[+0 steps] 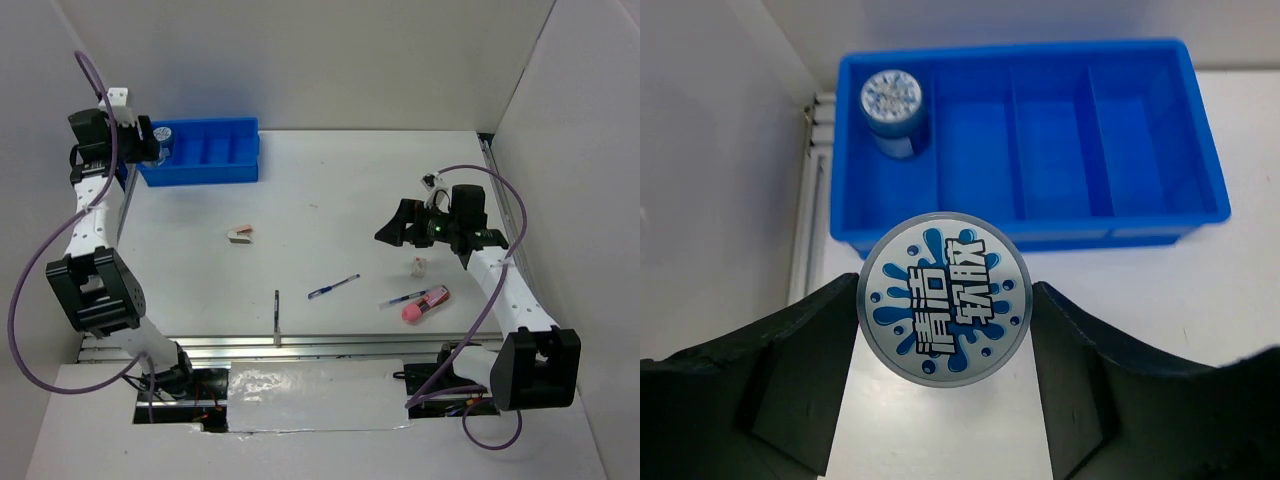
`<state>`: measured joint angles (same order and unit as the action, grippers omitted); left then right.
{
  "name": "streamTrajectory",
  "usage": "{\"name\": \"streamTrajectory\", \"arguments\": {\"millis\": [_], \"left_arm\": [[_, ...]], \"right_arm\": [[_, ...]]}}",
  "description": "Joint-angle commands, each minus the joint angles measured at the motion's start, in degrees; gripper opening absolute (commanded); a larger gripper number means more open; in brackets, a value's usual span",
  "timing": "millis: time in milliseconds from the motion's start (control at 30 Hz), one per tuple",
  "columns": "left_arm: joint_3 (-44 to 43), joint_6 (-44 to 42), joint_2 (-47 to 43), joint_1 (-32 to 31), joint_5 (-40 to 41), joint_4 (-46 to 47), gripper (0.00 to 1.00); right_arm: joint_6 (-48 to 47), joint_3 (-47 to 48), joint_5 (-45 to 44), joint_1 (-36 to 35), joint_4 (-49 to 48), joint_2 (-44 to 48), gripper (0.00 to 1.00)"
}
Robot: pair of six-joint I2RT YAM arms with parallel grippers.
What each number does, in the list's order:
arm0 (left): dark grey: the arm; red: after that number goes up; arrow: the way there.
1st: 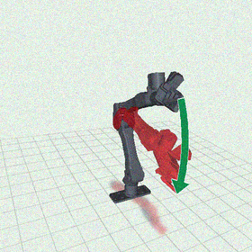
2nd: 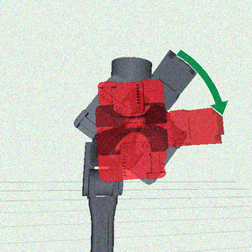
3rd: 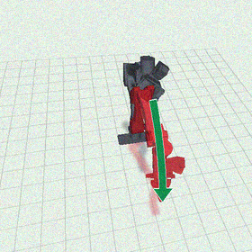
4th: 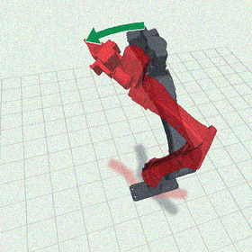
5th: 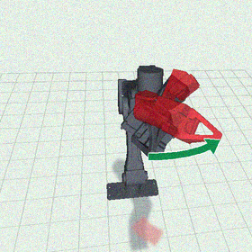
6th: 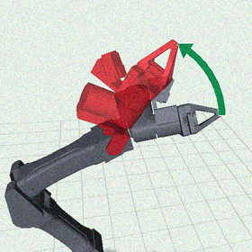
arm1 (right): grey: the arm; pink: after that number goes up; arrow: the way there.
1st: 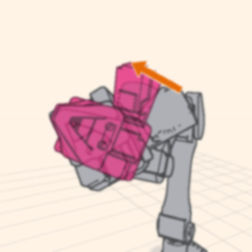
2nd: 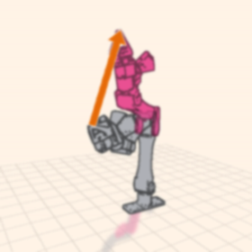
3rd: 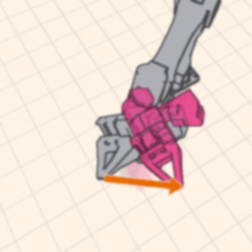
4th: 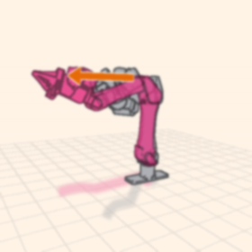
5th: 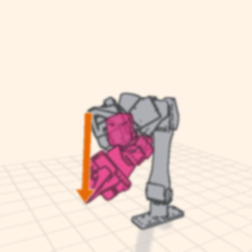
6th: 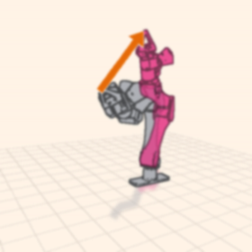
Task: Sort the stationery into containers
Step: Pick up the stationery from the center of the board, then place the stationery in the storage box.
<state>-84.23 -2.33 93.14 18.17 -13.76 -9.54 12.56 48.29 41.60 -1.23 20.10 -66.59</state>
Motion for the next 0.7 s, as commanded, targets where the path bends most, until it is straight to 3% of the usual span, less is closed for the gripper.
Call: {"name": "streamTrajectory", "arguments": {"millis": [0, 300, 667], "left_arm": [[-7.59, 1.27, 4.49, 0.46, -1.1, 7.25, 0.0], [-24.04, 5.22, 19.26, 1.6, -0.56, 8.93, 0.0], [-28.27, 6.89, 27.35, 3.18, -1.62, 13.32, 0.0]], "right_arm": [[-0.16, 0.49, 0.76, 0.36, -1.9, 0.23, 1.0], [-0.43, 1.45, 0.58, 0.71, -0.94, -1.61, 1.0], [-0.52, 3.12, 0.76, 0.88, 0.03, -4.51, 1.0]]}}
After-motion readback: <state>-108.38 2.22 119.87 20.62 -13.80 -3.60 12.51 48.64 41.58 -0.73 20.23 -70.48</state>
